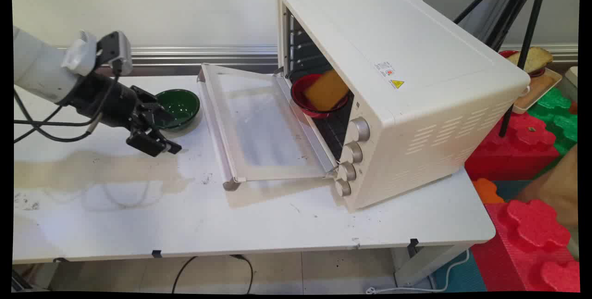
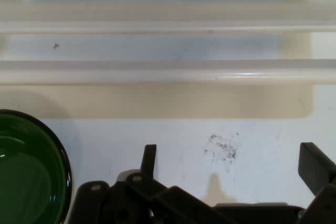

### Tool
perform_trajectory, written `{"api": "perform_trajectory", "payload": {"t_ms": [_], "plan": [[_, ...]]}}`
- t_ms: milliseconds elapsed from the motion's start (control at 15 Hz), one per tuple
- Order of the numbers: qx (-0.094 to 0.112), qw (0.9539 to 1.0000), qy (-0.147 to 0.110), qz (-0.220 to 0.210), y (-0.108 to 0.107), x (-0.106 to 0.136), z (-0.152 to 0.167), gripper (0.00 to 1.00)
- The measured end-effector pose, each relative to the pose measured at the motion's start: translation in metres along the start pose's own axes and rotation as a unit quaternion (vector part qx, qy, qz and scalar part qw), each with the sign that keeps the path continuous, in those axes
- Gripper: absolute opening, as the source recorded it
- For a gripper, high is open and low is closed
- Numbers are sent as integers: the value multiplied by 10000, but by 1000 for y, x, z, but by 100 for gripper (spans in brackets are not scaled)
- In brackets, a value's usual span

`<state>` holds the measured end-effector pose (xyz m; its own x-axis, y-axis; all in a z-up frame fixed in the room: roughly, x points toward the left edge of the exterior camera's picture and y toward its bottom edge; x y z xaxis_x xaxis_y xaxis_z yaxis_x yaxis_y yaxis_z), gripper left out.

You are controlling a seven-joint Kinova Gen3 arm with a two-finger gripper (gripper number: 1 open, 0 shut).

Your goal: Close the oven

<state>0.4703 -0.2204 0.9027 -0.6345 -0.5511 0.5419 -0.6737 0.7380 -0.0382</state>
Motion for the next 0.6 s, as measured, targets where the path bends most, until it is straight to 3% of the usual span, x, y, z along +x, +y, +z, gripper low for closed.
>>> {"api": "perform_trajectory", "payload": {"t_ms": [600], "plan": [[-61, 9997, -221, 21, -12, 6, 29, 100]]}}
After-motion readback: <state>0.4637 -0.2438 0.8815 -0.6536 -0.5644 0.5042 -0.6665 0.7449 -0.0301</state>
